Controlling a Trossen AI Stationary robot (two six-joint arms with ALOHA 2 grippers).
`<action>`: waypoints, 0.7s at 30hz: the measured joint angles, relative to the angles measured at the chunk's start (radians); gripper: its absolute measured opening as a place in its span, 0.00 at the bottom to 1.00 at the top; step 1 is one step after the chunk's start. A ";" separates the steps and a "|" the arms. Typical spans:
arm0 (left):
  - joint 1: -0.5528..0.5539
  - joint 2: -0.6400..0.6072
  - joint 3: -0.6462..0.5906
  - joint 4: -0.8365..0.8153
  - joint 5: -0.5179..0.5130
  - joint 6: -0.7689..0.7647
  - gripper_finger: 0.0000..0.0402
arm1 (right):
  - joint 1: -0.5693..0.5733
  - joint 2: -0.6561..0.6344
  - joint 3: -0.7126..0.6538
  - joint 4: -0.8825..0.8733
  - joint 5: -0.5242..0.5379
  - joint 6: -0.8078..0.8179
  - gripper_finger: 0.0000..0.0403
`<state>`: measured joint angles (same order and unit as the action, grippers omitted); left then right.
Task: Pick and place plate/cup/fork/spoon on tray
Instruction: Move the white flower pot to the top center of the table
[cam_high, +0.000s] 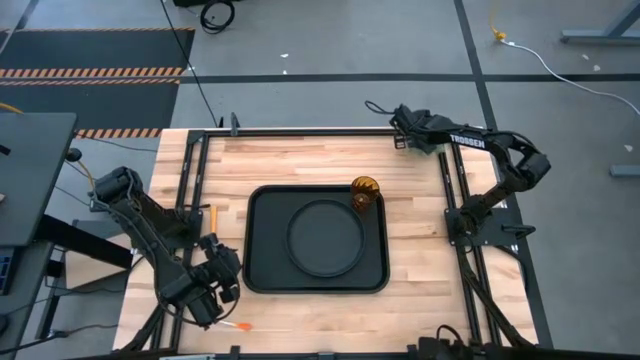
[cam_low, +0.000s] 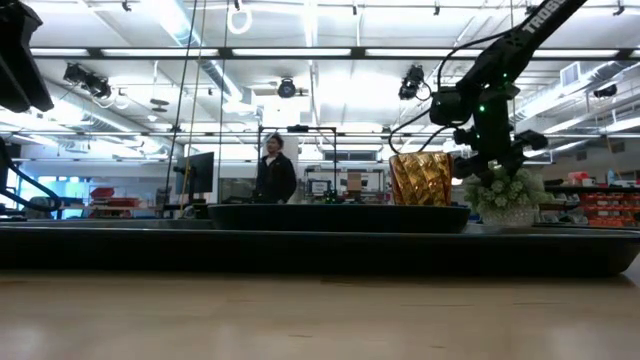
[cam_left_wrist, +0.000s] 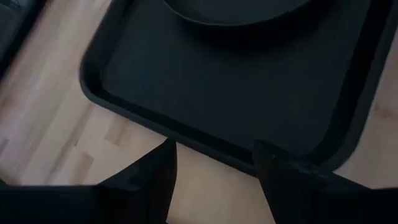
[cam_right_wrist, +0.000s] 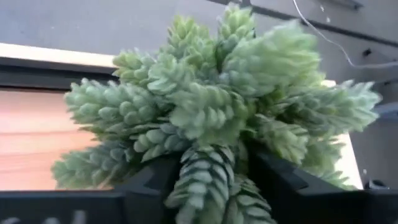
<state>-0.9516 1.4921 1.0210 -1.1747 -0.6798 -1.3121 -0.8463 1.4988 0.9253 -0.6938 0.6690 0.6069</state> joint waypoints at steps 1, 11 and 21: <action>0.000 0.000 0.000 0.007 0.013 -0.001 0.54 | 0.000 0.000 0.000 0.016 0.004 -0.015 0.34; 0.004 0.000 0.000 0.096 0.154 -0.010 0.54 | 0.126 -0.005 0.025 0.166 -0.015 -0.205 0.07; 0.074 0.000 0.000 0.128 0.181 0.125 0.54 | 0.355 -0.007 0.133 0.199 -0.026 -0.242 0.09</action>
<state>-0.8779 1.4921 1.0214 -1.0466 -0.4985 -1.1874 -0.4918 1.4921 1.0578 -0.4951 0.6428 0.3646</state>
